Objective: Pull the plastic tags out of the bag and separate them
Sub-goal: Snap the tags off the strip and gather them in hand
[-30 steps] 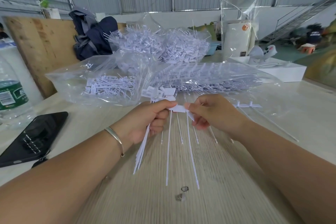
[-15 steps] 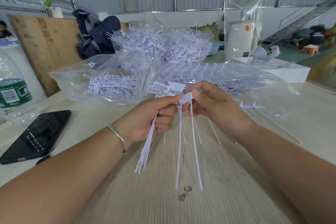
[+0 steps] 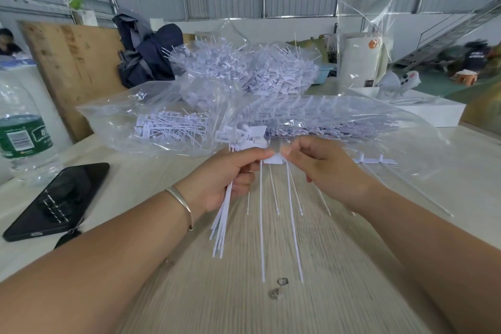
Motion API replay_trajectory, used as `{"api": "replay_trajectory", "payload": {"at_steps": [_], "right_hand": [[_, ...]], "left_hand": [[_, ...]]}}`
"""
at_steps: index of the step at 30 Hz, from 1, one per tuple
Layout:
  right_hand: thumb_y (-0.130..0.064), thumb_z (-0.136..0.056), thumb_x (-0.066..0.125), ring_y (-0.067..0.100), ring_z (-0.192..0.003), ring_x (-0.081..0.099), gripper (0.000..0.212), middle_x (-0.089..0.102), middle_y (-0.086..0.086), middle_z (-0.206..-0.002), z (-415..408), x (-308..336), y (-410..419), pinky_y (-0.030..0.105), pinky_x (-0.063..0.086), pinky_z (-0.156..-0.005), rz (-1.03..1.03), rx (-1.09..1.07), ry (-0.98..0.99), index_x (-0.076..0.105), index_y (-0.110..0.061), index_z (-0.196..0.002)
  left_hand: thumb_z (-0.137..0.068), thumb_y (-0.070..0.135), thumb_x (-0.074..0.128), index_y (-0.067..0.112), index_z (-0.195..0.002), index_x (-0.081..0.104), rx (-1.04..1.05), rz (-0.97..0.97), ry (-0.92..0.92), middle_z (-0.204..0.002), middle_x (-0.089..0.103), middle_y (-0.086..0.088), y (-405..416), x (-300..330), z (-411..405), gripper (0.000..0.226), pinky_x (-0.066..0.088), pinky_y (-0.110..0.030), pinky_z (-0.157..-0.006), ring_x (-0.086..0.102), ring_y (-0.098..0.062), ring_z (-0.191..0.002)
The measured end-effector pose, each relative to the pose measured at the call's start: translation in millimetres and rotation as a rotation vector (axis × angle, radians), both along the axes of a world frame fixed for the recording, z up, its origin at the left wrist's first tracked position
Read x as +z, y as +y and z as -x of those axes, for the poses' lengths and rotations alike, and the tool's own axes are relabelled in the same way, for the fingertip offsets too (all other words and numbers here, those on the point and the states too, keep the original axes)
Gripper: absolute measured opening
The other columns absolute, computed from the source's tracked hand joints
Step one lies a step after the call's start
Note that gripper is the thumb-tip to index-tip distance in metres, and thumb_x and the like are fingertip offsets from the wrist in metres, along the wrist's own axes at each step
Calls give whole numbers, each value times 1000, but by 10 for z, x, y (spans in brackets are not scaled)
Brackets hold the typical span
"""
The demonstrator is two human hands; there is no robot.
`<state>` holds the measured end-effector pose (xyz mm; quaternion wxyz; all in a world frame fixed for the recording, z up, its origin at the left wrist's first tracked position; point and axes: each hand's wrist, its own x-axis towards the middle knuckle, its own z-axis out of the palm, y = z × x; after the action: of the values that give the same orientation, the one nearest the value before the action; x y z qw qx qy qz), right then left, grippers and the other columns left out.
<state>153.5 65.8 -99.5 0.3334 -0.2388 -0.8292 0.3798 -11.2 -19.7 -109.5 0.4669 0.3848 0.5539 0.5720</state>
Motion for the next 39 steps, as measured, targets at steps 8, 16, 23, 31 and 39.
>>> {"api": "replay_trajectory", "payload": {"at_steps": [8, 16, 23, 31, 39], "right_hand": [[-27, -84, 71, 4, -39, 37, 22, 52, -6, -51, -39, 33, 64, 19, 31, -44, 137, -34, -52, 62, -7, -81], [-29, -90, 62, 13, -46, 43, 30, 63, 10, -71, -31, 24, 33, 24, 39, -51, 191, 12, -142, 61, 0, -82], [-26, -89, 65, 20, -48, 57, 16, 67, 13, -75, -56, -34, 93, 19, 35, -37, 598, 200, -72, 61, -11, -88], [-20, -91, 59, 12, -45, 41, 16, 56, 8, -66, -16, -29, 100, 19, 28, -39, 489, 177, -77, 65, -6, -88], [-13, -90, 57, 8, -41, 36, 27, 46, -1, -48, -90, 67, 47, 17, 32, -46, 122, 168, -280, 63, 8, -75]], "left_hand": [[-83, 30, 71, 19, -75, 63, 39, 99, 76, -67, 68, -1, 13, -39, -41, 16, 22, -15, -36, 28, -7, -36], [-87, 28, 66, 24, -61, 66, 40, 67, 85, -58, 51, 2, 27, -53, 4, 26, 22, -16, -37, 24, -8, -39], [-87, 27, 67, 19, -77, 66, 68, 69, 76, -59, 56, 2, 21, -44, 4, 13, 28, -15, -36, 33, -7, -35], [-86, 29, 67, 27, -54, 68, 16, 31, 69, -51, 41, 5, 30, -14, -22, 32, 23, -18, -38, 27, -9, -38], [-81, 16, 67, 24, -45, 54, 130, -23, 461, -44, 42, 8, 14, -25, -81, 39, 31, -12, -39, 37, -6, -37]]}}
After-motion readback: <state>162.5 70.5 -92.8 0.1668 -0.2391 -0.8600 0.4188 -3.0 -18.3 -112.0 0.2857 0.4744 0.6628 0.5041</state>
